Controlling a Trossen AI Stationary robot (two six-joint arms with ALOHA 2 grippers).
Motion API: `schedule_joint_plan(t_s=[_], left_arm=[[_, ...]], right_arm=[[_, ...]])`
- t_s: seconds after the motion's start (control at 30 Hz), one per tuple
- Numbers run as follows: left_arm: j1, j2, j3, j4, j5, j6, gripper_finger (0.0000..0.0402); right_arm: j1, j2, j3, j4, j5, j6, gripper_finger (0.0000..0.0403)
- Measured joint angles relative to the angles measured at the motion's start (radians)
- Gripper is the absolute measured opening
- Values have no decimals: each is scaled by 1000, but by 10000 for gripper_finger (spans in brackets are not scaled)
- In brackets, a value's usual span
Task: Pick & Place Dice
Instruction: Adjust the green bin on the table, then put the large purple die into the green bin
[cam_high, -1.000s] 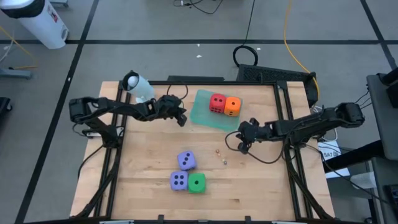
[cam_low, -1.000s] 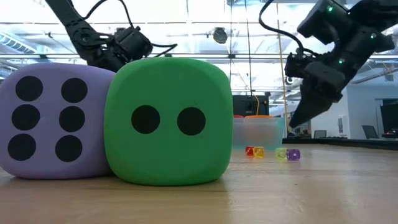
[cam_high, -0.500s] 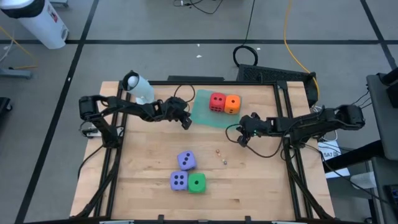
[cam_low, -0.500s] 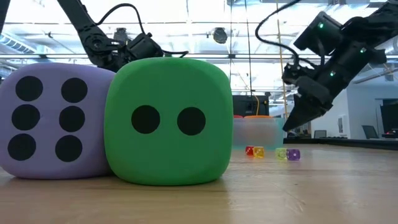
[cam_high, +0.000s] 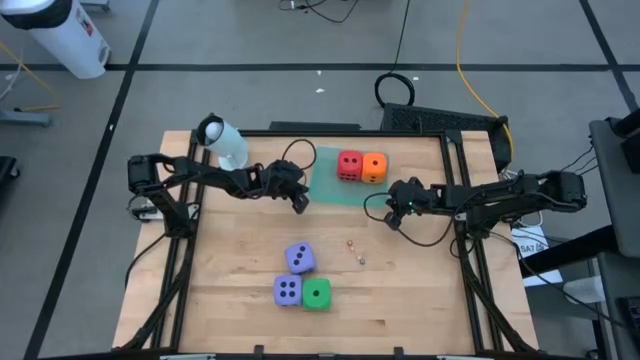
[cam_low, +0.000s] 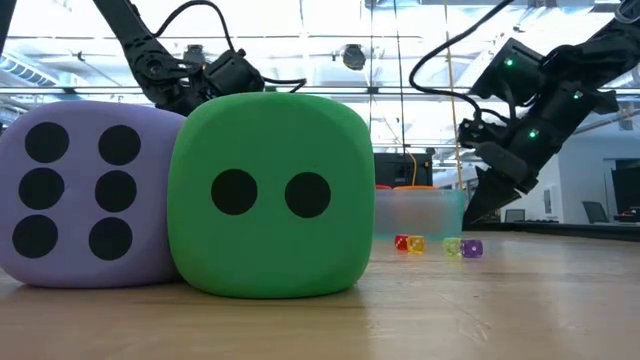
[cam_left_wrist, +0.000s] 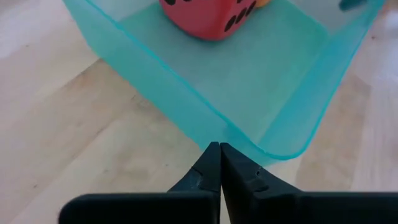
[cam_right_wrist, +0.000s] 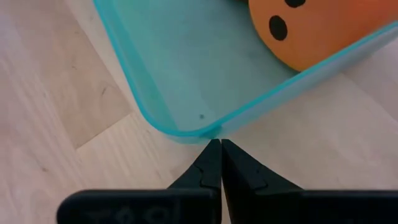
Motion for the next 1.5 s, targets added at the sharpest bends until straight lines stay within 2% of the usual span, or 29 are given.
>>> schedule_joint_plan(t_s=[0.1,0.23,0.43,0.6,0.8,1.03,1.1,1.27,1.5], left_arm=[[6,-19,0,-44,0,5,19],[7,-77,-1,-115,0,10,11],[-24,-235,0,-256,57,100,9],[-111,-401,0,-378,104,161,19],[-280,-494,0,-485,11,151,32],[-439,-507,-1,-506,-103,128,98],[-468,-508,-1,-503,-117,121,123],[-499,-507,-1,-501,-92,25,191],[-546,-473,16,-512,-66,5,279]], right_arm=[[1,0,0,0,-4,3,0],[2,-10,0,0,-36,14,0],[32,-66,0,4,-83,4,0],[76,-138,0,62,-84,-14,0],[114,-220,0,148,-82,-79,0],[172,-259,0,307,-82,-222,0],[192,-272,-23,398,-83,-268,0],[214,-337,-150,656,-77,-310,0],[214,-442,-257,697,-26,-274,0]])
